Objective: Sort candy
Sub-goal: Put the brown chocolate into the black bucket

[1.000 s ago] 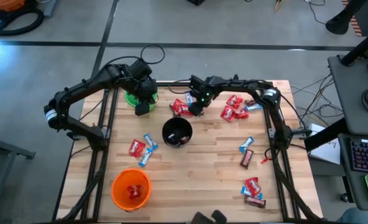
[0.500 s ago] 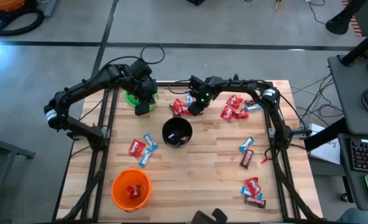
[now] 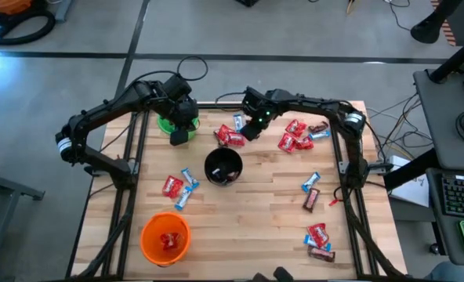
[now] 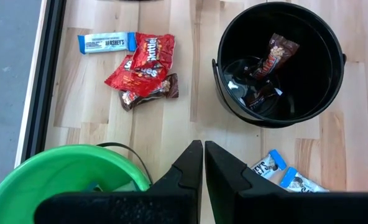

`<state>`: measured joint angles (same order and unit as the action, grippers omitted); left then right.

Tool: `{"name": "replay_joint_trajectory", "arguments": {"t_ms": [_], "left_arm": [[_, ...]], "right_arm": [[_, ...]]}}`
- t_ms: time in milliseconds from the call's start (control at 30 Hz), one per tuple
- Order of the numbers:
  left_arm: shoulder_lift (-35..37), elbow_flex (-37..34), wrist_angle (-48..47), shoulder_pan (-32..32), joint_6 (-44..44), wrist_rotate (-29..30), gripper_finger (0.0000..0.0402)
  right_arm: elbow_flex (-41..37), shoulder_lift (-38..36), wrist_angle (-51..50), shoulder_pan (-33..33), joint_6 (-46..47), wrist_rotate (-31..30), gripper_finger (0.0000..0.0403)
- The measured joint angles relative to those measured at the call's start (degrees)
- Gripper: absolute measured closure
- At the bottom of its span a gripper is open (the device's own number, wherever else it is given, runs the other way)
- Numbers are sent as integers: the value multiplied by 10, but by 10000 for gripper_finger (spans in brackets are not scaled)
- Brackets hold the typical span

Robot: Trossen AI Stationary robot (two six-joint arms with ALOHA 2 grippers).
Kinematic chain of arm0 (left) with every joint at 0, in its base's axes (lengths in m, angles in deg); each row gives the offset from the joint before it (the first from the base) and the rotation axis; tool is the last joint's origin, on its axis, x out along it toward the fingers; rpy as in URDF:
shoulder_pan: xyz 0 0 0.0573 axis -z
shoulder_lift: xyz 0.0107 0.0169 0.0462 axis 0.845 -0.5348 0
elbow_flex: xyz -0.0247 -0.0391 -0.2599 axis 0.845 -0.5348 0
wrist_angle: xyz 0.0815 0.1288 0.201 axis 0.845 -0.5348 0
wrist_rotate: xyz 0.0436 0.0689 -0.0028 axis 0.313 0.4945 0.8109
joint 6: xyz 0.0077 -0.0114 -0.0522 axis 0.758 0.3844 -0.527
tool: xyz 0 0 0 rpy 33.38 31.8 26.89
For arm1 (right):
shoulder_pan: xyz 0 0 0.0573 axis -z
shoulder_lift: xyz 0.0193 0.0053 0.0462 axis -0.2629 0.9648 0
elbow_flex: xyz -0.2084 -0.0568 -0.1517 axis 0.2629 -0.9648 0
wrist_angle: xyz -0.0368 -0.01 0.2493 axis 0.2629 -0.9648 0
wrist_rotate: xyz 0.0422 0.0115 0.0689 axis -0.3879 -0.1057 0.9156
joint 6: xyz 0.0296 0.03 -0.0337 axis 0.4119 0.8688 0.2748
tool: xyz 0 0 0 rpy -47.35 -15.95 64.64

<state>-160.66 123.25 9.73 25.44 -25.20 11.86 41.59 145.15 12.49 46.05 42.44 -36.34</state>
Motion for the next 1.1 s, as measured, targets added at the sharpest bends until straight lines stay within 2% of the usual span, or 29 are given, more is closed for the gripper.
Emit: {"name": "replay_joint_trajectory", "arguments": {"t_ms": [233, 400, 800, 1100], "left_arm": [[-1, 0, 1, 0, 0, -1, 402], [-1, 0, 11, 0, -16, -3, 396], [-1, 0, 37, 0, -33, -6, 336], [-1, 0, 89, 0, -37, -119, 288]], "right_arm": [[0, -76, 0, -23, 3, 0, 390], [1, -103, 2, -43, 8, -1, 390], [0, -109, 7, -99, 30, -2, 390], [0, -136, 53, -140, 52, -1, 390]]}}
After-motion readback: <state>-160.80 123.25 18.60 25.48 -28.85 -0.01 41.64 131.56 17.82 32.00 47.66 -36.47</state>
